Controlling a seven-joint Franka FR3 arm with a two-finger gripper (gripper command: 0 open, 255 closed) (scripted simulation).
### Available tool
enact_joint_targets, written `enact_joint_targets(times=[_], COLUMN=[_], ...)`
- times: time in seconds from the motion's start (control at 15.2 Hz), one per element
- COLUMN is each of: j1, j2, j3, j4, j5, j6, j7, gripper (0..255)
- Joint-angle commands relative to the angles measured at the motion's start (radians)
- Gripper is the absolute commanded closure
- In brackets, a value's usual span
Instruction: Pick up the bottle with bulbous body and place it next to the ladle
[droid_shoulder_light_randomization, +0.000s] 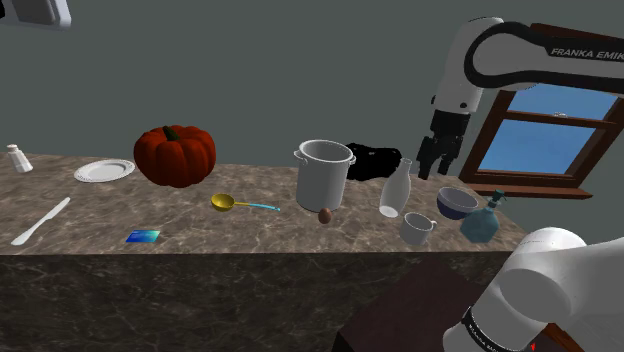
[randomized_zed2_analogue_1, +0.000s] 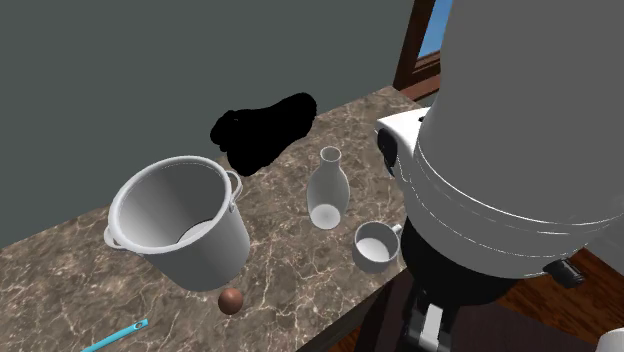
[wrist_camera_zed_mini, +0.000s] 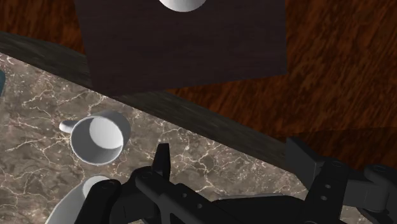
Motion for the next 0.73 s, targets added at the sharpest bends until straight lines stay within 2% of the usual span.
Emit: enact_joint_targets(times=[0.0, 0.66], j1=[0.0, -0.054], j2=[0.0, 0.274], j3=[0.0, -0.145], j4=[0.0, 0.085], j5=[0.0, -0.093], j6=[0.0, 0.226], j7=[0.0, -0.132], gripper=[0, 0])
